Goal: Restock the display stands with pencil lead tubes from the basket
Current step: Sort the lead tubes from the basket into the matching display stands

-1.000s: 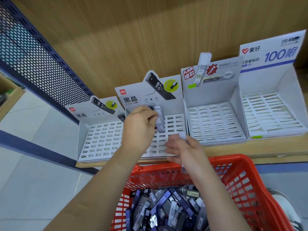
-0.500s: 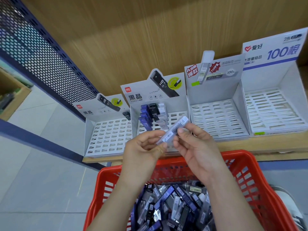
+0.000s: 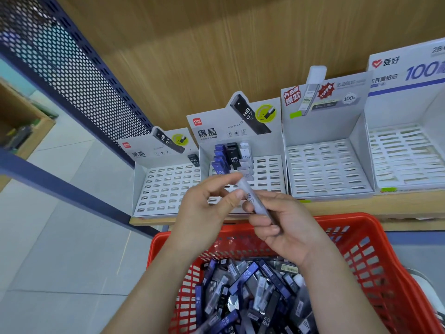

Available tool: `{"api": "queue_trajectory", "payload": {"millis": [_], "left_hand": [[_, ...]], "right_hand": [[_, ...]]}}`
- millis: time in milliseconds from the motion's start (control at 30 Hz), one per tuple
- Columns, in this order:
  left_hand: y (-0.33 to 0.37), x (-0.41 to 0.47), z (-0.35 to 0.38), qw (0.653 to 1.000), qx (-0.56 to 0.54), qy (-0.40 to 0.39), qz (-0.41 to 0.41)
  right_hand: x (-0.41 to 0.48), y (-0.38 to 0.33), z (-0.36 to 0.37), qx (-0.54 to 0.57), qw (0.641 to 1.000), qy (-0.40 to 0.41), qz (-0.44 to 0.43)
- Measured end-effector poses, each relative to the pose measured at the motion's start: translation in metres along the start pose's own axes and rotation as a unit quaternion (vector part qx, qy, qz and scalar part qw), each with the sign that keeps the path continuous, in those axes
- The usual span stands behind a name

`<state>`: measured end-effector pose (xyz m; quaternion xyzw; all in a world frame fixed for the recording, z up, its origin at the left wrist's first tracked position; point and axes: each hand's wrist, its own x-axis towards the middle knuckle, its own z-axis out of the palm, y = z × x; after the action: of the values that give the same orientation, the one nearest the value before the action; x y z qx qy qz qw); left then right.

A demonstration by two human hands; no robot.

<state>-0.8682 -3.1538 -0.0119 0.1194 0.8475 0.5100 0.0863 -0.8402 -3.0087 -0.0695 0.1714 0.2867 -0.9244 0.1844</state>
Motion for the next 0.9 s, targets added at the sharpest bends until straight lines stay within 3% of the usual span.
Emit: {"api": "queue_trajectory", "payload": {"millis": [233, 300, 367, 400, 500, 667, 733, 900], "left_hand": [[0.004, 0.024, -0.008, 0.998, -0.024, -0.040, -0.030], [0.004, 0.029, -0.009, 0.998, -0.047, 0.004, -0.039], [0.001, 0.035, -0.013, 0.996, -0.046, 0.071, -0.037], [-0.001, 0.038, -0.015, 0.994, -0.023, 0.099, -0.029], [-0.005, 0.045, -0.013, 0.989, 0.080, 0.123, 0.000], [-0.010, 0.049, 0.005, 0.974, 0.198, 0.099, 0.048], [-0.014, 0.051, 0.008, 0.963, 0.232, 0.103, 0.089], [-0.016, 0.062, 0.008, 0.949, 0.259, 0.068, 0.167]], "right_hand": [[-0.005, -0.003, 0.001, 0.003, 1.000, 0.000, 0.025], [-0.006, -0.004, 0.002, -0.028, 0.999, 0.043, -0.010], [-0.004, -0.005, -0.003, -0.129, 0.981, 0.130, -0.066], [-0.002, -0.004, -0.009, -0.214, 0.954, 0.186, -0.100], [0.000, 0.001, -0.030, -0.465, 0.809, 0.297, -0.203], [-0.003, 0.019, -0.032, -0.663, 0.665, 0.240, -0.246], [-0.004, 0.025, -0.030, -0.714, 0.623, 0.220, -0.232], [-0.005, 0.031, -0.035, -0.744, 0.589, 0.214, -0.230]]}}
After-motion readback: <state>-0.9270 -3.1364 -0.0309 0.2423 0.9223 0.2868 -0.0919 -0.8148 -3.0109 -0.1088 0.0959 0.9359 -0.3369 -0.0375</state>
